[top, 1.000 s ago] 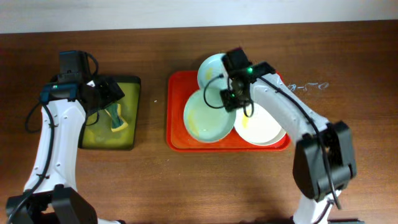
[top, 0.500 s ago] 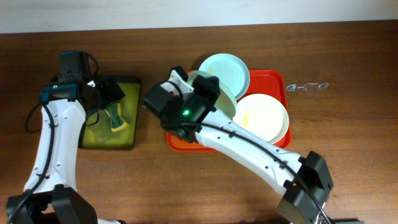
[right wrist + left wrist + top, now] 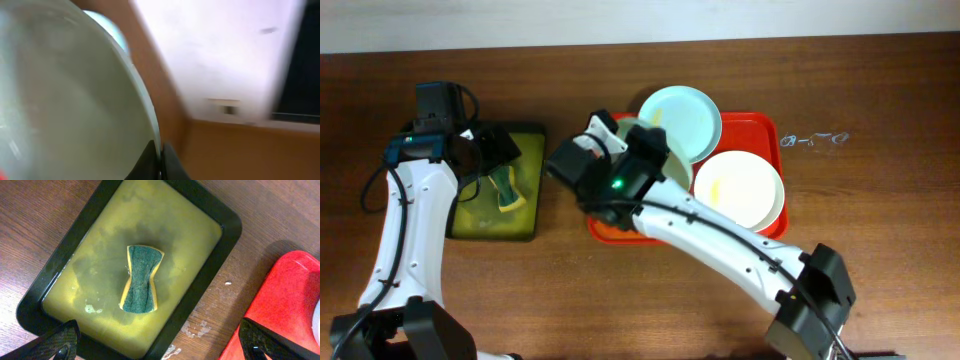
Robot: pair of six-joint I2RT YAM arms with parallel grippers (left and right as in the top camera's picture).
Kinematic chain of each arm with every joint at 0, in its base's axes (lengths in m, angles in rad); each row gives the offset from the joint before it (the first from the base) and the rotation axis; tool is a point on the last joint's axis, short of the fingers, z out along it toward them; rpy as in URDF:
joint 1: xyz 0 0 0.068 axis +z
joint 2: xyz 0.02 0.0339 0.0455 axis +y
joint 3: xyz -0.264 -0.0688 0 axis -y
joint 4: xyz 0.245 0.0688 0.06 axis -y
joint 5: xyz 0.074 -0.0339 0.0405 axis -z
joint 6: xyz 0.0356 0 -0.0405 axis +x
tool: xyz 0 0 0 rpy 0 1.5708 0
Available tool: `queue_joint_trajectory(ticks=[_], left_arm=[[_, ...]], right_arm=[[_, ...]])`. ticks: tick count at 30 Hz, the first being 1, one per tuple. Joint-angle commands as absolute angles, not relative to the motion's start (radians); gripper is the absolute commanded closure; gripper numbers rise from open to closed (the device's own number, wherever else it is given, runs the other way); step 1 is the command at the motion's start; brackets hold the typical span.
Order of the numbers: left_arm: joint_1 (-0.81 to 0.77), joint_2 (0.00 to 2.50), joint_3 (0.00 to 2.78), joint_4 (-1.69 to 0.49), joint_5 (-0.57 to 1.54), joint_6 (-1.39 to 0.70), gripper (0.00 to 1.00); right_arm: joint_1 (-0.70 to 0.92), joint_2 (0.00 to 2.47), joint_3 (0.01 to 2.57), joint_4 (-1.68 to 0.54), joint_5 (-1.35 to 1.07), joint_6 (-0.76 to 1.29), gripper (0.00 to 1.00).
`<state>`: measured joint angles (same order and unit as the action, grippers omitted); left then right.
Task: Clean dirty plates on tray and stack at the side
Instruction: 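Lift the cleaned green plate with the right gripper and place it right of the tray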
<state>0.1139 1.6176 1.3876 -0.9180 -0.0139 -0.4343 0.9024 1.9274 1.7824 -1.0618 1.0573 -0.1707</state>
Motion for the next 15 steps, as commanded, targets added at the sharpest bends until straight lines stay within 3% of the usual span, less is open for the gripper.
queue_joint_trajectory(ticks=[1, 3, 4, 6, 8, 15], left_arm=[[0.116, 1.617, 1.396, -0.918, -0.006, -0.432, 0.01], [0.116, 1.617, 1.396, -0.918, -0.006, -0.432, 0.01], [0.116, 1.617, 1.396, -0.918, -0.006, -0.432, 0.01], [0.116, 1.617, 1.396, -0.918, -0.006, -0.432, 0.01], [0.116, 1.617, 1.396, -0.918, -0.006, -0.432, 0.0], [0.116, 1.617, 1.396, -0.918, -0.006, -0.432, 0.01]], right_arm=[[0.809, 1.917, 1.794, -1.124, 0.926, -0.147, 0.96], [0.783, 1.899, 1.795, -1.135, 1.232, 0.018, 0.96], [0.764, 1.891, 1.795, -1.1, 1.244, 0.024, 0.96], [0.724, 1.895, 1.791, -1.085, 0.931, 0.023, 0.96], [0.629, 1.919, 1.774, -1.083, 0.462, -0.057, 0.96], [0.126, 1.924, 1.774, -1.069, 0.021, 0.061, 0.96]])
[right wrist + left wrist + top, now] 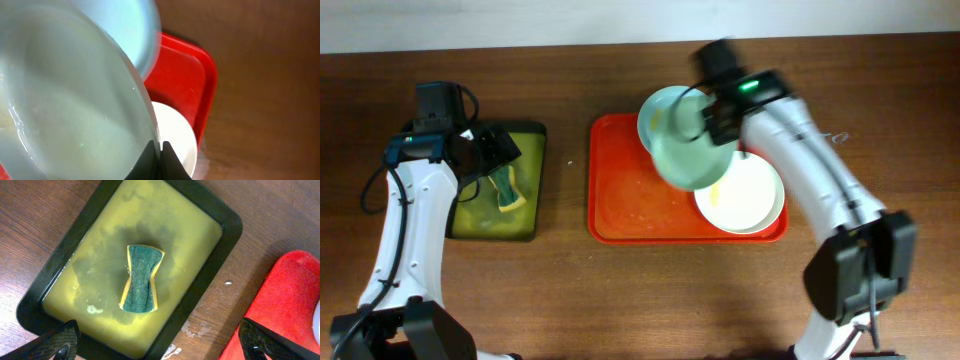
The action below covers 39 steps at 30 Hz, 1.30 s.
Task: Clean dirty plates on tray and stack at the side
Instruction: 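Lift the cleaned green plate with the right gripper and place it right of the tray, then reach the right gripper to the top blue plate and drag it down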
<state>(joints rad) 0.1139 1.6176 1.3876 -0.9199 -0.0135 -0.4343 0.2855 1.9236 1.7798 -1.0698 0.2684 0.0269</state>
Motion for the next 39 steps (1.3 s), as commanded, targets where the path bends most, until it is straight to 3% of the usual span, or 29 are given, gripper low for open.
queue_joint_trajectory(ticks=[1, 3, 8, 18, 19, 21, 24, 28, 31, 34, 39], left_arm=[[0.116, 1.617, 1.396, -0.918, -0.006, -0.432, 0.0], [0.116, 1.617, 1.396, -0.918, -0.006, -0.432, 0.01], [0.116, 1.617, 1.396, -0.918, -0.006, -0.432, 0.01], [0.116, 1.617, 1.396, -0.918, -0.006, -0.432, 0.01], [0.116, 1.617, 1.396, -0.918, -0.006, -0.432, 0.01], [0.116, 1.617, 1.396, -0.918, -0.006, -0.432, 0.01], [0.116, 1.617, 1.396, -0.918, -0.006, -0.432, 0.01], [0.116, 1.617, 1.396, -0.918, -0.006, -0.432, 0.01], [0.116, 1.617, 1.396, -0.918, -0.006, -0.432, 0.01], [0.116, 1.617, 1.396, -0.918, -0.006, -0.432, 0.01], [0.116, 1.617, 1.396, -0.918, -0.006, -0.432, 0.01]], right_arm=[[0.026, 1.928, 1.774, -1.067, -0.096, 0.061, 0.96], [-0.171, 1.95, 1.774, -1.066, -0.246, 0.061, 0.96], [-0.423, 2.024, 1.772, -1.028, -0.251, 0.061, 0.96], [-0.535, 2.165, 1.771, -0.99, -0.173, 0.061, 0.94], [-0.537, 2.165, 1.771, -0.994, -0.157, 0.061, 0.91], [-0.544, 2.165, 1.771, -1.0, -0.142, 0.061, 0.59], [-0.544, 2.151, 1.794, -1.018, -0.154, 0.061, 0.52], [-0.491, 2.078, 1.924, -1.071, -0.406, 0.061, 0.46], [-0.337, 2.051, 1.969, -1.034, -0.569, 0.056, 0.45], [-0.149, 2.08, 1.939, -0.955, -0.455, -0.09, 0.44], [0.096, 2.174, 1.864, -0.809, -0.109, -0.097, 0.44]])
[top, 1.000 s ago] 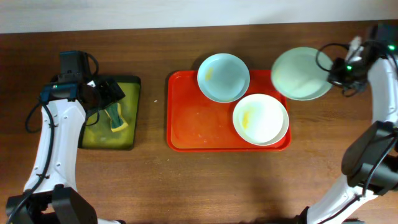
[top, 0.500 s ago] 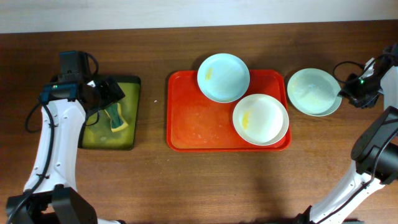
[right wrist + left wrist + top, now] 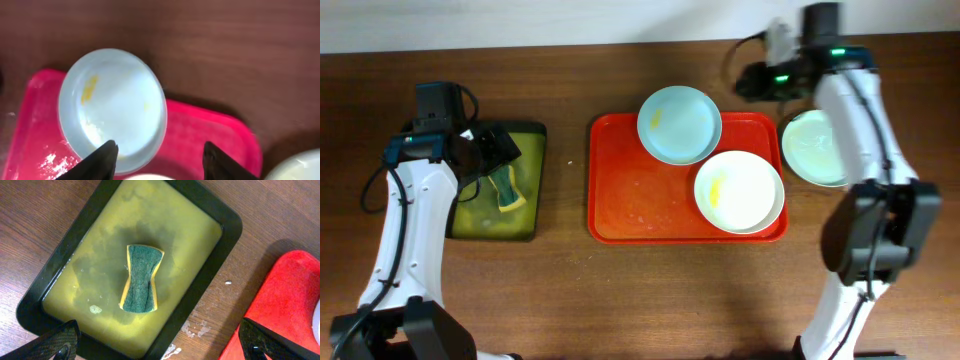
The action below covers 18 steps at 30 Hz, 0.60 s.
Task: Clean dirty plates on tray and stack at the side
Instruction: 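Reach the right gripper to the top blue plate and drag it down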
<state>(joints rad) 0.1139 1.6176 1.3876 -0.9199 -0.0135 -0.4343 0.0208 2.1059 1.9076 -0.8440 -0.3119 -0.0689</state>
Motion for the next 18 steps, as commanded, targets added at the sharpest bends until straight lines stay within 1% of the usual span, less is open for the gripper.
queue_joint_trajectory(ticks=[1, 5, 8, 9, 11, 12, 13, 17, 18], left_arm=[[0.116, 1.617, 1.396, -0.918, -0.006, -0.432, 0.01], [0.116, 1.617, 1.396, -0.918, -0.006, -0.432, 0.01], [0.116, 1.617, 1.396, -0.918, -0.006, -0.432, 0.01], [0.116, 1.617, 1.396, -0.918, -0.006, -0.432, 0.01], [0.116, 1.617, 1.396, -0.918, -0.006, -0.432, 0.01], [0.116, 1.617, 1.396, -0.918, -0.006, -0.432, 0.01], [0.116, 1.617, 1.396, -0.918, -0.006, -0.432, 0.01], [0.116, 1.617, 1.396, -0.918, -0.006, -0.432, 0.01], [0.116, 1.617, 1.396, -0.918, -0.006, -0.432, 0.01]], right_arm=[[0.129, 2.204, 1.859, -0.788, -0.062, -0.097, 0.44], [0.168, 2.276, 1.858, -0.773, 0.038, -0.096, 0.46], [0.167, 2.298, 1.854, -0.77, 0.031, -0.04, 0.46], [0.169, 2.299, 1.85, -0.769, 0.031, -0.04, 0.48], [0.171, 2.299, 1.85, -0.77, 0.03, -0.028, 0.58], [0.171, 2.299, 1.85, -0.77, 0.024, 0.001, 0.68], [0.171, 2.3, 1.85, -0.77, -0.004, 0.005, 0.7], [0.17, 2.315, 1.841, -0.773, -0.019, 0.029, 0.7], [0.17, 2.32, 1.829, -0.772, -0.022, 0.046, 0.75]])
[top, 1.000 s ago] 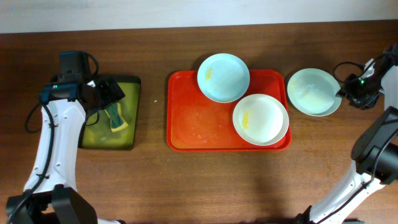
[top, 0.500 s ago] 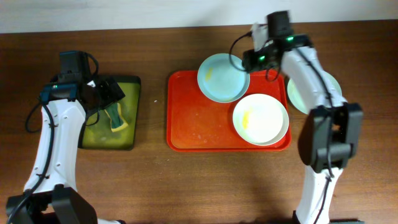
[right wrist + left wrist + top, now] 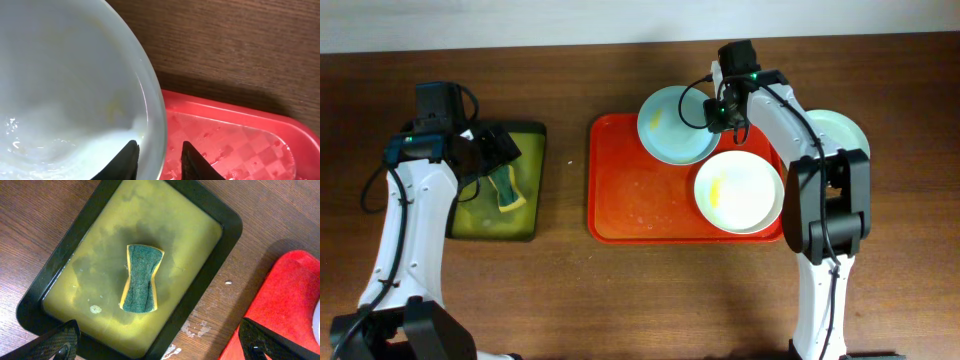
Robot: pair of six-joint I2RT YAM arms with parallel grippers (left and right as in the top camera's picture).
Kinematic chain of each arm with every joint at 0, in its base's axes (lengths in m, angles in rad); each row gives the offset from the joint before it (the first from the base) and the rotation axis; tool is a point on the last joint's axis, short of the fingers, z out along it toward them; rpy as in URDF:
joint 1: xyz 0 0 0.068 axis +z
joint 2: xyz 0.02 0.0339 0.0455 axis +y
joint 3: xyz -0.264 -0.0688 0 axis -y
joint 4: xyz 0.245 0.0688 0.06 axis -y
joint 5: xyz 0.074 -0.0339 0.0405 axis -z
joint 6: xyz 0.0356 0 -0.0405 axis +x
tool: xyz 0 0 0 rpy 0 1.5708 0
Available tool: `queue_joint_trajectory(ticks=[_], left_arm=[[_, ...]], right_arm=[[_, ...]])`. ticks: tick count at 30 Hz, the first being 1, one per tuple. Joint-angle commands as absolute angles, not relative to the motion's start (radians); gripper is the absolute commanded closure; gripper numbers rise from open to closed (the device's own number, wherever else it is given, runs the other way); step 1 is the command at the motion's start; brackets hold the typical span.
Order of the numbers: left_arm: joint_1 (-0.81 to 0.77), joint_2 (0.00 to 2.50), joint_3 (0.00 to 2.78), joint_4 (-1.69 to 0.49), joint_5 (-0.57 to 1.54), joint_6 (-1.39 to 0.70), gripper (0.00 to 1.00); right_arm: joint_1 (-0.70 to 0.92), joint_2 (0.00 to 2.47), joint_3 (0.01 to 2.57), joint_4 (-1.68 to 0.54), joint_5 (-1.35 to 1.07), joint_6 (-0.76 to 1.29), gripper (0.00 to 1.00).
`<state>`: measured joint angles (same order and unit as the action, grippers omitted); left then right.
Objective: Clean dirty plates on tray and stack at the side
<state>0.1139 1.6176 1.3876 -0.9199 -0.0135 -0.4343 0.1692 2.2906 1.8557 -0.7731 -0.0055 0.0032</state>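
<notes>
A red tray (image 3: 620, 215) holds a pale blue plate (image 3: 670, 125) with a yellow smear at its far edge and a white plate (image 3: 745, 195) with a yellow smear at its right. A pale green plate (image 3: 840, 130) lies on the table right of the tray. My right gripper (image 3: 160, 162) is open, its fingers astride the blue plate's (image 3: 60, 90) right rim, one inside and one over the tray. My left gripper (image 3: 160, 345) hangs open above a green and yellow sponge (image 3: 141, 278) lying in a black tub (image 3: 220, 235) of yellowish water.
The black tub (image 3: 525, 232) stands left of the tray with a strip of bare wood between them. Water marks dot the wood beside the tub. The right arm crosses over the tray's far right corner and part of the pale green plate.
My right gripper was open, higher above the blue plate and the tray's far edge; now it is low at the blue plate's right rim, fingers astride it. The left arm has not moved.
My right gripper first held the pale green plate over the tray's left side, then over the tray's middle. Later that plate lay on the table right of the tray and the gripper was open. Now it straddles the blue plate's rim. The left gripper stayed over the tub.
</notes>
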Motion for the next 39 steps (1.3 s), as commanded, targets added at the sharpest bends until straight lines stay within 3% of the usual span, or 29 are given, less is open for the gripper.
queue_joint_trajectory(ticks=[1, 2, 5, 6, 12, 20, 29, 34, 39], left_arm=[[0.116, 1.617, 1.396, -0.918, -0.006, -0.432, 0.01], [0.116, 1.617, 1.396, -0.918, -0.006, -0.432, 0.01], [0.116, 1.617, 1.396, -0.918, -0.006, -0.432, 0.01], [0.116, 1.617, 1.396, -0.918, -0.006, -0.432, 0.01], [0.116, 1.617, 1.396, -0.918, -0.006, -0.432, 0.01], [0.116, 1.617, 1.396, -0.918, -0.006, -0.432, 0.01], [0.116, 1.617, 1.396, -0.918, -0.006, -0.432, 0.01], [0.116, 1.617, 1.396, -0.918, -0.006, -0.432, 0.01], [0.116, 1.617, 1.396, -0.918, -0.006, -0.432, 0.01]], right_arm=[[0.17, 2.321, 1.821, -0.766, -0.027, 0.046, 0.76], [0.17, 2.321, 1.817, -0.763, -0.027, 0.046, 0.77], [0.17, 2.32, 1.818, -0.761, -0.086, 0.046, 0.95], [0.17, 2.318, 1.818, -0.762, -0.129, 0.046, 0.96], [0.176, 2.269, 1.837, -0.938, -0.439, 0.046, 0.96], [0.283, 2.269, 1.836, -1.102, -0.436, 0.046, 0.96], [0.404, 2.275, 1.833, -1.167, -0.251, 0.047, 0.96], [0.381, 2.275, 1.833, -1.121, 0.039, 0.174, 0.96], [0.34, 2.275, 1.833, -1.085, 0.022, 0.174, 0.96]])
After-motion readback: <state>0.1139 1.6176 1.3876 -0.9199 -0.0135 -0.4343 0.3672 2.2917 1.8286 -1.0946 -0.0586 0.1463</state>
